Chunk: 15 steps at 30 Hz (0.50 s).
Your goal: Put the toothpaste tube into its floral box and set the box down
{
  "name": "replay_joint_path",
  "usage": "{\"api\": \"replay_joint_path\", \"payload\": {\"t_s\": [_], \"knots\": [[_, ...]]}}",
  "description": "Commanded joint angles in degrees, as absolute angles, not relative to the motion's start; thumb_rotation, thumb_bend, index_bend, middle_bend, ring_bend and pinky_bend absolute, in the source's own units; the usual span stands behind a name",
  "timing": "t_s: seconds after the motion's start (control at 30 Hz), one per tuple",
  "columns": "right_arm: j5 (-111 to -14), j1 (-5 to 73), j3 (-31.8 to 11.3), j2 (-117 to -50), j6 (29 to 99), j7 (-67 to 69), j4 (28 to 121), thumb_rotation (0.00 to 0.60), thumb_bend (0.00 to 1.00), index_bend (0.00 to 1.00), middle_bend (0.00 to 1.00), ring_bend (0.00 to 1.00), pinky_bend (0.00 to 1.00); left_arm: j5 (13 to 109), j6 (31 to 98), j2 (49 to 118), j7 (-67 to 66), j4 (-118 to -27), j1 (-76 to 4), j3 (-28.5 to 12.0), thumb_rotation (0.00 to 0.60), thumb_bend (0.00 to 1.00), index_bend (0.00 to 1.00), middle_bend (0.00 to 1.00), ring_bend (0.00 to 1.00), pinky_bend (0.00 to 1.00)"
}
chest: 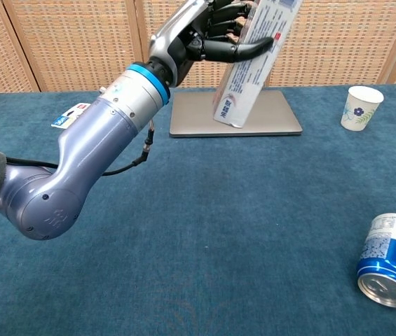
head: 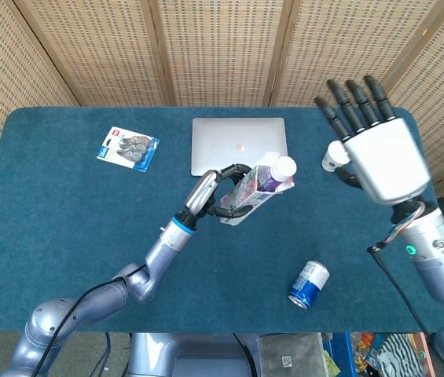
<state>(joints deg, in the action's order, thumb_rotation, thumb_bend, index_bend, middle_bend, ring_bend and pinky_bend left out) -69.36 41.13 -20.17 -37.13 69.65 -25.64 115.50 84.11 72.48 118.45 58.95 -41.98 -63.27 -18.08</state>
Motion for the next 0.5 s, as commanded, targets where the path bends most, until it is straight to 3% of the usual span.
{"api": "replay_joint_path", "payload": {"t_s": [0.03, 0.23, 0.4, 0.5], "knots": [[-68.4, 39.2, -19.7, -36.5, 70.3, -24.2, 112.3, 0.600, 0.00, 0.00, 0.00, 0.00, 0.00, 81.9, 69.8, 116.6, 63.2, -47.5, -62.2, -19.4, 0.600, 0.42, 0.57, 0.56, 0.50, 0.53], [-67.9, 37.7, -19.0, -36.8, 69.2, -21.9, 109.5, 0.600, 0.00, 0.00, 0.00, 0.00, 0.00, 82.7, 69.6, 115.5, 61.1, -49.2, -61.9, -18.8, 0.600, 0.42, 0.57, 0.53, 0.47, 0.51], [-68.0, 37.3, -18.9, -37.3, 68.6, -21.0, 108.3, 0.600, 0.00, 0.00, 0.00, 0.00, 0.00, 84.3, 70.3, 114.6, 60.6, -49.1, -61.6, -17.7, 0.600, 0.42, 0.55, 0.40, 0.40, 0.48], [-68.0, 37.1, -18.9, -37.6, 68.4, -20.9, 108.0, 0.600, 0.00, 0.00, 0.00, 0.00, 0.00, 84.7, 70.8, 114.7, 60.6, -48.9, -61.4, -17.5, 0.600, 0.42, 0.53, 0.40, 0.40, 0.48]]}}
